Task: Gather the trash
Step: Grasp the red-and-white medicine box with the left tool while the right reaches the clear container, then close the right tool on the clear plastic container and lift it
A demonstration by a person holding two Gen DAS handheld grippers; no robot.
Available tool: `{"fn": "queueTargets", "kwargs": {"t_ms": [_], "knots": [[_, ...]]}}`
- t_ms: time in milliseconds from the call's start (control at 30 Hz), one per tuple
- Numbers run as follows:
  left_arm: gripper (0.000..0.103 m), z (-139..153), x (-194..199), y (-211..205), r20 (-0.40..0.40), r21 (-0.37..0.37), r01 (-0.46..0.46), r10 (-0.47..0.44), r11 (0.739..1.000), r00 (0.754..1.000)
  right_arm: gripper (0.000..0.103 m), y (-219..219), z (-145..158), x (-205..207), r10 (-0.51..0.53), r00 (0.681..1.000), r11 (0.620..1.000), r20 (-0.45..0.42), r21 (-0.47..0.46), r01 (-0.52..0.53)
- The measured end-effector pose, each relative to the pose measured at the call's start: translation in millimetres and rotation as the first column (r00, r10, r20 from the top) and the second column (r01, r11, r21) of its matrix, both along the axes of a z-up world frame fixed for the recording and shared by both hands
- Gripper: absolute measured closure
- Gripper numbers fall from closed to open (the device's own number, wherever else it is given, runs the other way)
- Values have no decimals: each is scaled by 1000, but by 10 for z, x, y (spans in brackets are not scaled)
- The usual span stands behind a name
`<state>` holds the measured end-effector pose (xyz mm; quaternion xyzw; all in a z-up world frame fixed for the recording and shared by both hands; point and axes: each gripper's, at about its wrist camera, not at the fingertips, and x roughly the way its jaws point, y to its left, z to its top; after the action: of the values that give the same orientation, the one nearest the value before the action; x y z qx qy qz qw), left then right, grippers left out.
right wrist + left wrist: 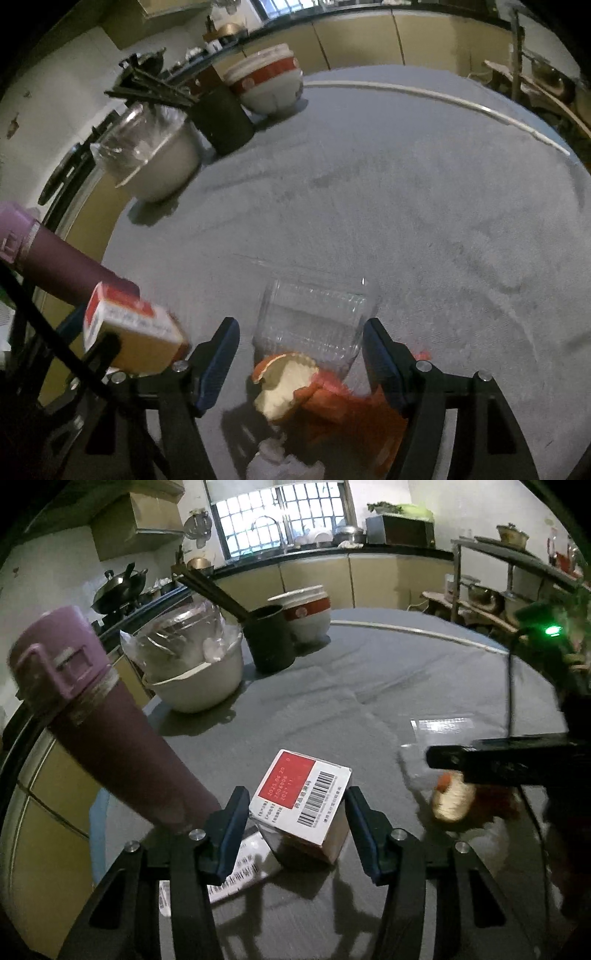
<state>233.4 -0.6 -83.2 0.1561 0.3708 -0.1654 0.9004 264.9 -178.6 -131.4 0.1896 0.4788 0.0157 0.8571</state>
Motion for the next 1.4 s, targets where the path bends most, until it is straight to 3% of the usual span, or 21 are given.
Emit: {"fn": "queueTargets", "kwargs": {"t_ms": [33,133,400,433,467,533,667,733,1033,1100,1400], "knots": [[48,26,-46,7,4,-9,3,-3,1000,1000,35,-27,-2,-7,6,1000,1000,16,4,-6],[48,105,-187,36,-1,-55,3,-3,998,1000,67,-82,-19,-18,31,999,999,31,13,-31],[48,197,-606,104,-27,-121,-7,4,993,1000,65,-397,68,-215,91,995,991,48,96,-95],[48,199,-664,126,-26,-122,-9,6,992,1000,55,-442,114,-249,109,992,989,58,99,-114],[48,197,-712,150,-28,-126,-11,8,992,1000,29,-472,168,-283,116,990,989,76,88,-123],[48,176,-779,193,-49,-138,-18,12,990,999,20,-500,294,-319,130,982,989,137,52,-138],[48,139,-871,238,-83,-145,-29,17,989,996,20,-382,482,-214,210,961,978,178,-33,-207],[48,145,-919,221,-77,-115,-34,25,993,997,20,-252,513,-101,262,950,964,170,-90,-249],[48,164,-1047,140,-92,-69,-36,30,997,995,24,232,138,257,373,928,889,13,-292,-354],[48,164,-1071,129,-97,-79,-34,26,996,995,41,225,91,230,362,932,897,16,-280,-343],[48,243,-1145,50,-116,-119,-63,49,991,992,41,-279,308,-159,197,969,977,146,-117,-181]]}}
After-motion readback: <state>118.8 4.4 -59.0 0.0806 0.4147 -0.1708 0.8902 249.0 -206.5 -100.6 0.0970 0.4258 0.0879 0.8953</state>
